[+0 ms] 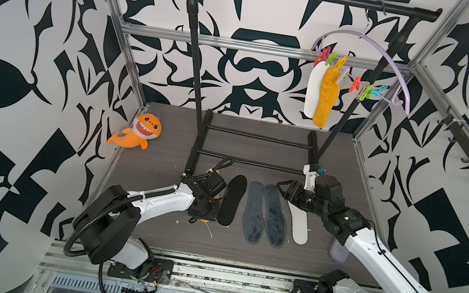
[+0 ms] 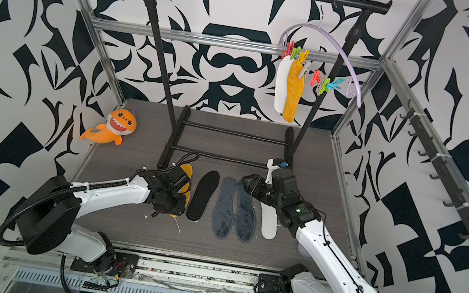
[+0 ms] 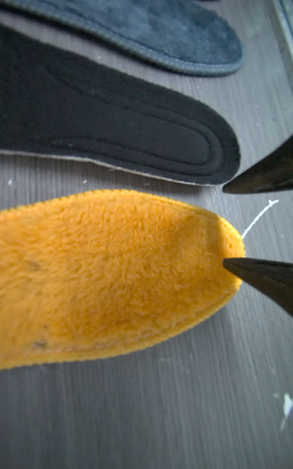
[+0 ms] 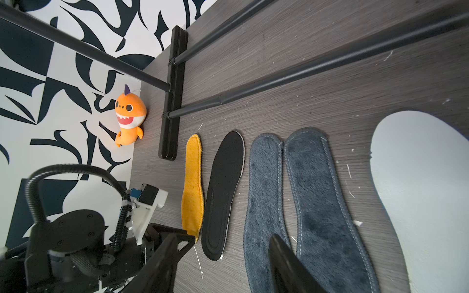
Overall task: Take the shoe insoles off the hanger
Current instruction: Place the insole at the center of the board.
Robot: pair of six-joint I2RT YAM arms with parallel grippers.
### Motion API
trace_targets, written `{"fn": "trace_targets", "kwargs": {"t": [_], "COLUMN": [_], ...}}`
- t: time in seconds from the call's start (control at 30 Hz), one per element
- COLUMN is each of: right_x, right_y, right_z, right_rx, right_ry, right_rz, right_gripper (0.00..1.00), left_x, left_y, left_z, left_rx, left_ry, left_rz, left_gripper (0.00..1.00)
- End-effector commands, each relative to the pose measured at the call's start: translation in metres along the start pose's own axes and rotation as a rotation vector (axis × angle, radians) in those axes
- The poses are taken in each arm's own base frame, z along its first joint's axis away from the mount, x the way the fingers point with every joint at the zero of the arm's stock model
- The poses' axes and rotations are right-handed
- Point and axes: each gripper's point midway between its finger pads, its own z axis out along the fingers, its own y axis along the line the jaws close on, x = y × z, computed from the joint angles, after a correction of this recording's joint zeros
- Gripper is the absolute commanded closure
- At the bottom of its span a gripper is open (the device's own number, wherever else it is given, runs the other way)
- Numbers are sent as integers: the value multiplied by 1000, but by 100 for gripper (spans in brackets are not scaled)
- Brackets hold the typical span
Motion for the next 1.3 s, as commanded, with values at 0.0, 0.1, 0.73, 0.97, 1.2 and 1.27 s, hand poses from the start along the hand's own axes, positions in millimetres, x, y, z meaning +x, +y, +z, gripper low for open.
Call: {"fn": "trace_targets", "kwargs": {"t": [0.0, 0.1, 0.73, 0.97, 1.2, 1.27], "right_x": [-11, -14, -59, -73, -81, -84], "right_y": [9, 7, -29, -33, -35, -35], "right_z": [-9, -12, -70, -87, -103, -107], "right_rx": [-13, 4, 161, 180, 229, 238], "right_ry": [-50, -60, -228, -290, -326, -338], "right_rz": [-14, -23, 14, 36, 21, 19], "right_gripper": [38, 37, 34, 33, 31, 30], "left_x": [6, 1, -95, -129, -157, -164], "left_y": [4, 1, -59, -80, -101, -110], "left_z": [-10, -20, -178, -233, -266, -271], "left_rx": [-7, 12, 299, 369, 408, 427], "left_ry": [-5, -38, -732, -1006, -1135, -1153], "left_rz": [10, 24, 189, 251, 297, 321], "left_gripper": [48, 47, 20, 1, 0, 0]}}
